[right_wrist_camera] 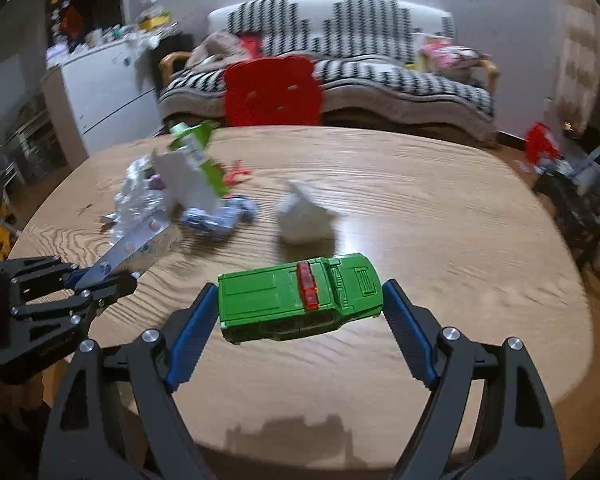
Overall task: Collect trash
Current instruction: 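Grasp the clear blister pack with the left tool while the right tool grasps the green toy car, then carry both items over the black bin and open both tools to drop them, then move both open tools back over the table trash pile, then grasp the white plastic sheet with the left tool while the right tool grasps the white printed paper cup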
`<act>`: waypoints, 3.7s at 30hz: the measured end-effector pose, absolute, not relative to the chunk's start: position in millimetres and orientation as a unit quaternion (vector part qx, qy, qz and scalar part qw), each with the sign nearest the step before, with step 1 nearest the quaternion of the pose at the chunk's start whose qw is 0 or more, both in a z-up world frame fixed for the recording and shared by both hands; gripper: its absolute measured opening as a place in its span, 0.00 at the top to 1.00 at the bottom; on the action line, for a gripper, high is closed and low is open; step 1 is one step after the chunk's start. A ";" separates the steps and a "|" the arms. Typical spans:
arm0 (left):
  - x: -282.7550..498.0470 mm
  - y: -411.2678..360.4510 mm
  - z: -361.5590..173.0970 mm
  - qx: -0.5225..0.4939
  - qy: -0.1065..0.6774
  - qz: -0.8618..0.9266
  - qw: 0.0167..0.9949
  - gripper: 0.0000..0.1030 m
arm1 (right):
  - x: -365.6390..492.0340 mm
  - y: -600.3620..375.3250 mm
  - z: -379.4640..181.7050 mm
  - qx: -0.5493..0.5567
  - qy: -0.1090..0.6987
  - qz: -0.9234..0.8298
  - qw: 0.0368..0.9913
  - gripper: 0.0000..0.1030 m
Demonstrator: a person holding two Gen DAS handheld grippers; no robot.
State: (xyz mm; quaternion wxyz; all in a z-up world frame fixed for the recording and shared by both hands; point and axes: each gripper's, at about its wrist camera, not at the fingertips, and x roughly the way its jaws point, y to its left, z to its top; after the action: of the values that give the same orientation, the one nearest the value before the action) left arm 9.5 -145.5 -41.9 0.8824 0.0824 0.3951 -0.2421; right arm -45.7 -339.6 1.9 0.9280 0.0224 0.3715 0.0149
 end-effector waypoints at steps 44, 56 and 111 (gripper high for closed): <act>-202.3 -550.5 -169.4 0.181 0.464 -0.593 0.632 0.29 | -333.5 -668.6 -108.8 0.301 0.449 -0.354 0.763 0.13; -130.9 -441.2 -89.4 0.127 0.429 -0.538 0.715 0.13 | -252.6 -591.4 -44.5 0.228 0.397 -0.267 0.848 0.09; 157.9 -2.2 -61.7 -0.037 0.400 -0.149 0.903 0.81 | 102.8 -292.2 -38.5 0.121 0.399 -0.035 0.908 0.48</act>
State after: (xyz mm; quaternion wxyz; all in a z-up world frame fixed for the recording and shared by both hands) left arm 157.9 -2.2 -61.7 0.9034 -0.0374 0.4002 -0.1494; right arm 102.8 -292.2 -38.5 0.9085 0.1211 0.3985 -0.0346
